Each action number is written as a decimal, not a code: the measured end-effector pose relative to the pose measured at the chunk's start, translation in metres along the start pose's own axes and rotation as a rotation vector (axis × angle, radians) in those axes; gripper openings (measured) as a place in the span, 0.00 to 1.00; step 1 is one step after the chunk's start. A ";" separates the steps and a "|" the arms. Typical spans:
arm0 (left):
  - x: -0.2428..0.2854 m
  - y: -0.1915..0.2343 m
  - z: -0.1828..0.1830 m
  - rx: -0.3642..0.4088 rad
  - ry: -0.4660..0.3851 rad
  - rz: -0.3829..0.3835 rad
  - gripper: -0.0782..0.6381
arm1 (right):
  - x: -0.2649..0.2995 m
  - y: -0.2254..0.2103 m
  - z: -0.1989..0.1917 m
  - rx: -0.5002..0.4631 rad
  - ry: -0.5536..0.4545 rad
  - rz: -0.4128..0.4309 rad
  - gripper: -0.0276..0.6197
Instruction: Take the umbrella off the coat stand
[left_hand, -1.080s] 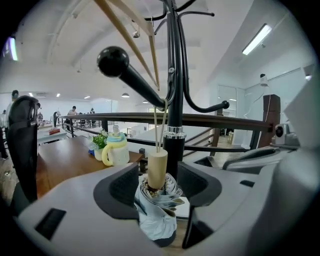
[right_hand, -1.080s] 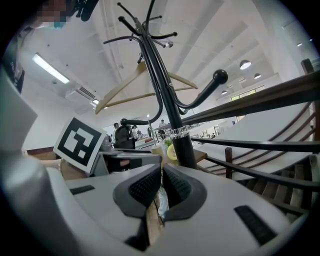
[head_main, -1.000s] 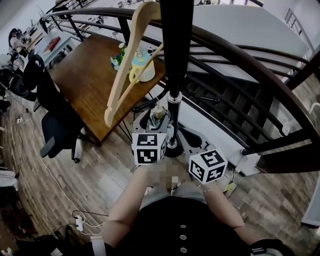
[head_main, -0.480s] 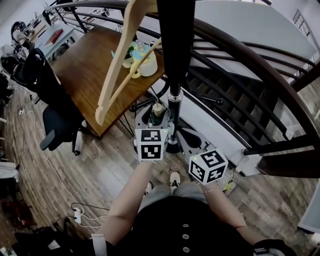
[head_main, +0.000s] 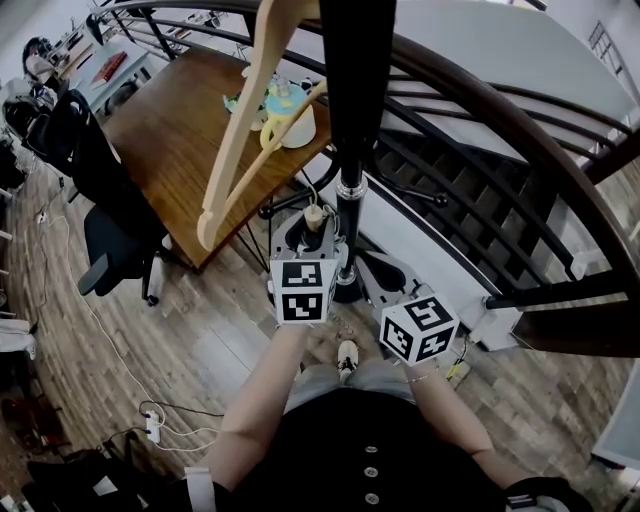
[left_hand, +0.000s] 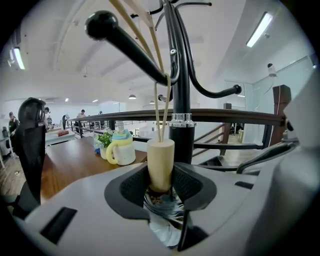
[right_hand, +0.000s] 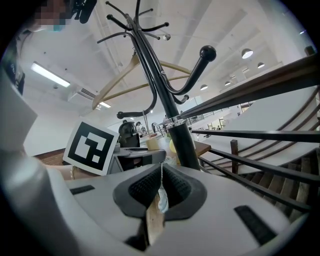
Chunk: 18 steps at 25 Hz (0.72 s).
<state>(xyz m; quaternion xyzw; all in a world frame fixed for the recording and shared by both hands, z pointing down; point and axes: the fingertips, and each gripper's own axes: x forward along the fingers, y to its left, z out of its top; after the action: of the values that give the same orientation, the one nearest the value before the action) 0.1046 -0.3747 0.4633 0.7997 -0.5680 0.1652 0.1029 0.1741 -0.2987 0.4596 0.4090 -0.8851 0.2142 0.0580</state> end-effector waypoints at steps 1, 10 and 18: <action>-0.002 0.000 -0.001 -0.004 -0.005 -0.006 0.31 | 0.001 0.002 0.001 -0.002 -0.002 0.003 0.09; -0.017 -0.005 0.001 -0.027 -0.020 -0.038 0.31 | 0.004 0.008 0.008 -0.019 -0.026 0.010 0.09; -0.031 0.003 0.017 -0.029 -0.061 -0.043 0.31 | 0.006 0.014 0.015 -0.022 -0.048 0.012 0.09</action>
<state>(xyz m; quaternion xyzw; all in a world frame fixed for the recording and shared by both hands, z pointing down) 0.0946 -0.3542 0.4359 0.8148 -0.5559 0.1303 0.1007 0.1608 -0.3008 0.4427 0.4081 -0.8910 0.1948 0.0402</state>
